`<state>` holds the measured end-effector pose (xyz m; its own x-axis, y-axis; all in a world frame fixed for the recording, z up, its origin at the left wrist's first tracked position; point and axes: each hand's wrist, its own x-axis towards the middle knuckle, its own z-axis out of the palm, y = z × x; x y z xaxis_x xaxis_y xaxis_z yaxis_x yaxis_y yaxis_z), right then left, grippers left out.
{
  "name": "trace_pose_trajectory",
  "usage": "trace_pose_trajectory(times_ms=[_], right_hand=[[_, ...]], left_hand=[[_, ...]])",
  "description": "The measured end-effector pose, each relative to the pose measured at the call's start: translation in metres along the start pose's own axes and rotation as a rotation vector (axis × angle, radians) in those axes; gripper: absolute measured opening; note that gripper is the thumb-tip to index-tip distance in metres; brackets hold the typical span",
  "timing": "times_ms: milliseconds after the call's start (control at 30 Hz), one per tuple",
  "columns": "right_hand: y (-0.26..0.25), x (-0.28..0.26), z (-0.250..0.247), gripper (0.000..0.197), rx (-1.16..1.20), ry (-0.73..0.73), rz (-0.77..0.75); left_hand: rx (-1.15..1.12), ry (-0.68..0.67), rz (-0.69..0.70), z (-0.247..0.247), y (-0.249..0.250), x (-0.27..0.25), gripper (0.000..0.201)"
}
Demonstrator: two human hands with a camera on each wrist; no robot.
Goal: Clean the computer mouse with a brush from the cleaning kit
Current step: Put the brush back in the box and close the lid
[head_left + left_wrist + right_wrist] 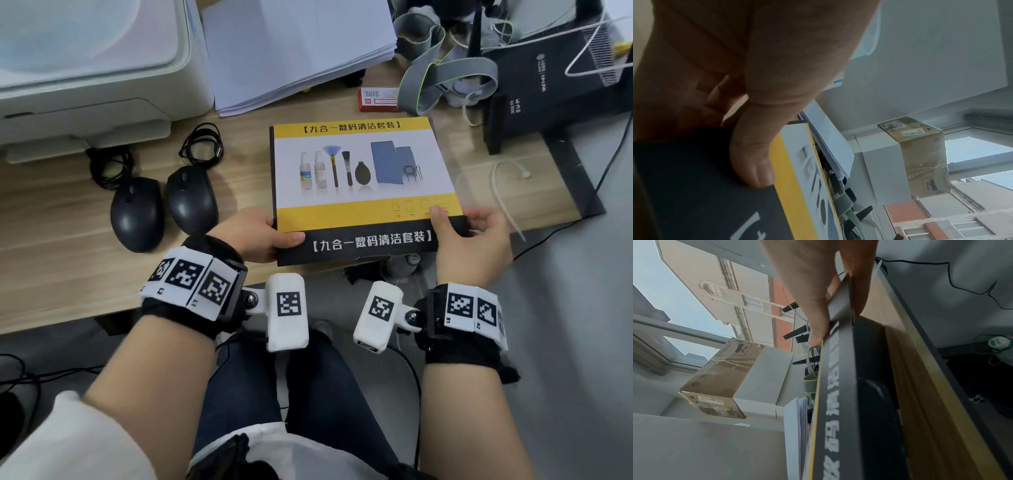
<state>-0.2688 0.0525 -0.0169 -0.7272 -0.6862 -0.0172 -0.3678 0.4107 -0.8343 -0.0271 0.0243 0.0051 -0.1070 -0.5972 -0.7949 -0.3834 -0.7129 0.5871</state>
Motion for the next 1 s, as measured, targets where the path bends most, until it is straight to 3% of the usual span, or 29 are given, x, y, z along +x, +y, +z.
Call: trace_pose_trajectory(times_ms=[167,300,467,733,1000], right_hand=[[0.005,-0.001,0.000,0.039,-0.018,-0.043,0.037],[0.010,-0.001,0.003,0.041,0.056,-0.056,0.093],[0.023,-0.002,0.008,0.024,0.230,0.036,0.097],[0.036,-0.004,0.011,0.016,0.371,-0.017,0.194],[0.033,-0.002,0.015,0.041,0.286,-0.182,0.204]], left_hand=[[0.005,-0.010,-0.021,-0.002,-0.001,0.001,0.003],[-0.008,0.047,0.027,-0.002,-0.005,0.001,0.014],[0.123,0.168,0.101,-0.002,-0.013,0.004,0.036],[0.265,0.258,0.170,-0.003,-0.017,0.006,0.041],[0.483,0.322,0.204,-0.004,-0.013,0.008,0.034]])
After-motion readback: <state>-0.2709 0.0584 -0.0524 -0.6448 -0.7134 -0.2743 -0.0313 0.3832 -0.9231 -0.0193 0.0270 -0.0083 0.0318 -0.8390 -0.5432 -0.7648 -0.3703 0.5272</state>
